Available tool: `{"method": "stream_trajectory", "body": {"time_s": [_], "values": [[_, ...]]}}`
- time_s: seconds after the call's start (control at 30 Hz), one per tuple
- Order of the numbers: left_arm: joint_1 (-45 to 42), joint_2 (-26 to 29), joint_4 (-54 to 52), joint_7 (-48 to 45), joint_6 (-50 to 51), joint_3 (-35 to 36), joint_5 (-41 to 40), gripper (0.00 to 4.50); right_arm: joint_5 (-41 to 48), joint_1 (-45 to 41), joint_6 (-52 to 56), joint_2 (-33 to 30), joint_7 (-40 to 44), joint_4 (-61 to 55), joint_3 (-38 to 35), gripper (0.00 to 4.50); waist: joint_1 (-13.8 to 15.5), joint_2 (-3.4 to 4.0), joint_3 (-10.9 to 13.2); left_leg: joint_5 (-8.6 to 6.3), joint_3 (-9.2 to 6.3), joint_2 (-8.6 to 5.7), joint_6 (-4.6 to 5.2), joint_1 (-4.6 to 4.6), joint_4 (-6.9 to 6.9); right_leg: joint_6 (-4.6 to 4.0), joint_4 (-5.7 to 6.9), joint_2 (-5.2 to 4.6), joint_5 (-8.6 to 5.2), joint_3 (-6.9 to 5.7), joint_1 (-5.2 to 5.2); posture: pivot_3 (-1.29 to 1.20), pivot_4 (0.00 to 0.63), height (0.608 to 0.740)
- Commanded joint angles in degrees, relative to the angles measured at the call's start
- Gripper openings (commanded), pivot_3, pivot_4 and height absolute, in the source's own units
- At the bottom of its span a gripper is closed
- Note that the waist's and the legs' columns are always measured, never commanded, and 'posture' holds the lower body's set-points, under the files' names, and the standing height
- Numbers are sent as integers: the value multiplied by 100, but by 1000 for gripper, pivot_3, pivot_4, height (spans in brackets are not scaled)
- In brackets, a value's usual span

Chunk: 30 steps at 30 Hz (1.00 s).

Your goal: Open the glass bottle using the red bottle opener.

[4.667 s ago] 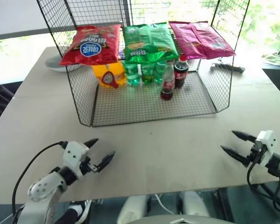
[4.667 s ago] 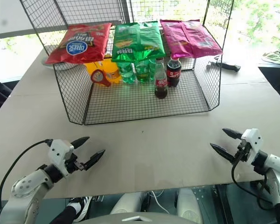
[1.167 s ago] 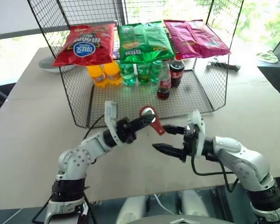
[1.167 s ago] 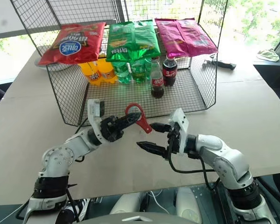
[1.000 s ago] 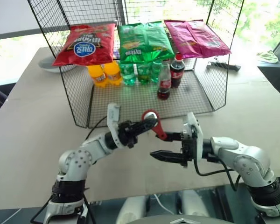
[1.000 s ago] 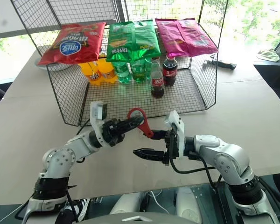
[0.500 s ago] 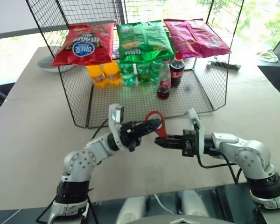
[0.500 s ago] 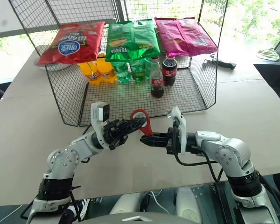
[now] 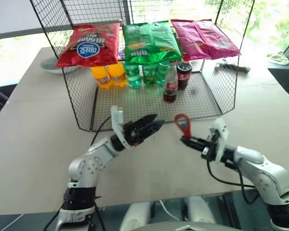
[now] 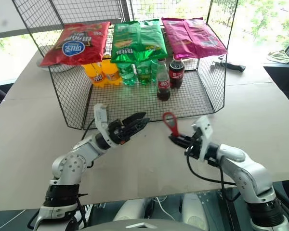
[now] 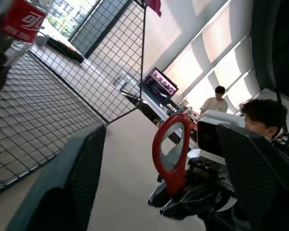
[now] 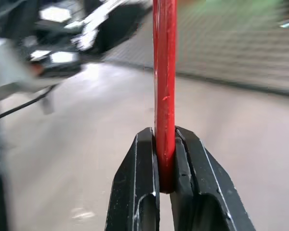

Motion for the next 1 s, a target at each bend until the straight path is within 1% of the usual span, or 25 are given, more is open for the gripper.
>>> {"method": "stream_trajectory", "body": {"time_s": [0.03, 0.1, 0.17, 0.3, 0.57, 0.73, 0.9, 0.93, 1.0], "values": [[-265, -185, 273, 15, -936, -83, 700, 4466, -260, 68, -497, 119, -259, -148, -331, 0, 14, 0, 0, 1, 0, 0, -1, 0, 0, 0, 1, 1, 0, -1, 0, 0, 150, 740], [-509, -317, 629, 43, -1558, -199, 1223, 4466, -439, 114, -724, 216, -407, -155, -406, 0, 52, 0, -1, 2, -1, 0, -3, 0, 0, 0, 2, 2, 0, -4, 0, 0, 150, 740], [-730, -421, 969, 36, -1984, -262, 1558, 4466, -615, 122, -926, 309, -534, -134, -438, 0, 84, 0, -1, 2, -1, -1, -3, -2, 1, 0, 2, 2, 0, -5, -2, 0, 150, 740], [-1519, -670, 2168, 154, -3263, -399, 2423, 4466, -842, 60, -1193, 516, -741, -40, -434, 0, 98, -2, -1, 3, -3, -6, -2, -4, 3, 0, 2, 0, 1, -7, -1, 0, 150, 740], [-2910, -936, 4409, 554, -4955, -475, 3511, 4466, -998, 55, -1331, 646, -820, -83, -385, 0, 72, -3, -1, 3, -7, -9, -1, -13, 13, 2, 3, 4, 1, -15, -5, 0, 150, 740], [-3665, -1123, 5696, 797, -5690, -438, 3836, 4466, -1057, 76, -1363, 658, -876, -159, -353, 0, 78, -3, -1, 2, -17, -13, 1, -25, 37, 3, 7, 3, 2, -24, -4, 0, 150, 740], [-4152, -1307, 6603, 710, -5891, -308, 3825, 4466, -1034, 97, -1367, 701, -927, -252, -343, 0, 61, -4, 0, 2, -20, -15, 1, -27, 61, 4, 29, 7, 1, -27, -4, 0, 150, 740], [-4225, -1310, 6740, 813, -5931, -312, 3906, 4466, -1041, 110, -1368, 711, -938, -272, -333, 0, 58, -4, 0, 2, -20, -15, 1, -27, 63, 4, 32, 8, 1, -27, -4, 0, 150, 740], [-4506, -1353, 7098, 1364, -5982, -303, 4131, 4466, -1095, 174, -1414, 746, -998, -364, -309, 0, 56, -6, 1, 2, -20, -14, 2, -27, 72, 4, 42, 9, 1, -27, -4, 0, 150, 740]]}}
